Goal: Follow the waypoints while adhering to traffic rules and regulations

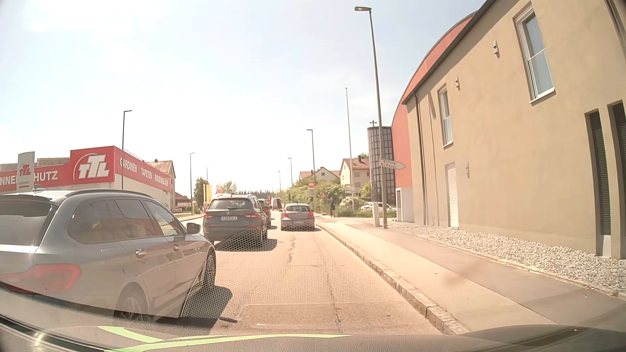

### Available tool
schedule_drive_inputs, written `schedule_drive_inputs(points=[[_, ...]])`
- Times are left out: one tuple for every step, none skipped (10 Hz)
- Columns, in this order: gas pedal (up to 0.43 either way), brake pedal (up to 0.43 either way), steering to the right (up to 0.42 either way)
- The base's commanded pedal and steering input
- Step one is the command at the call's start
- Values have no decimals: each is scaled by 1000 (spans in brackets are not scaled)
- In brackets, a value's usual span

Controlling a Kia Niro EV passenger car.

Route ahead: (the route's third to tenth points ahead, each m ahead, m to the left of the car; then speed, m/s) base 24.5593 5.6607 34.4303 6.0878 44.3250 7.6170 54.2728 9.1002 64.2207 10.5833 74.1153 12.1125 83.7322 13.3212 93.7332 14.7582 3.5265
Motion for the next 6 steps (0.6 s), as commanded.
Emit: schedule_drive_inputs(points=[[0,220,-11],[0,220,-11],[0,213,-11],[0,201,-12],[0,122,-16],[0,0,-18]])
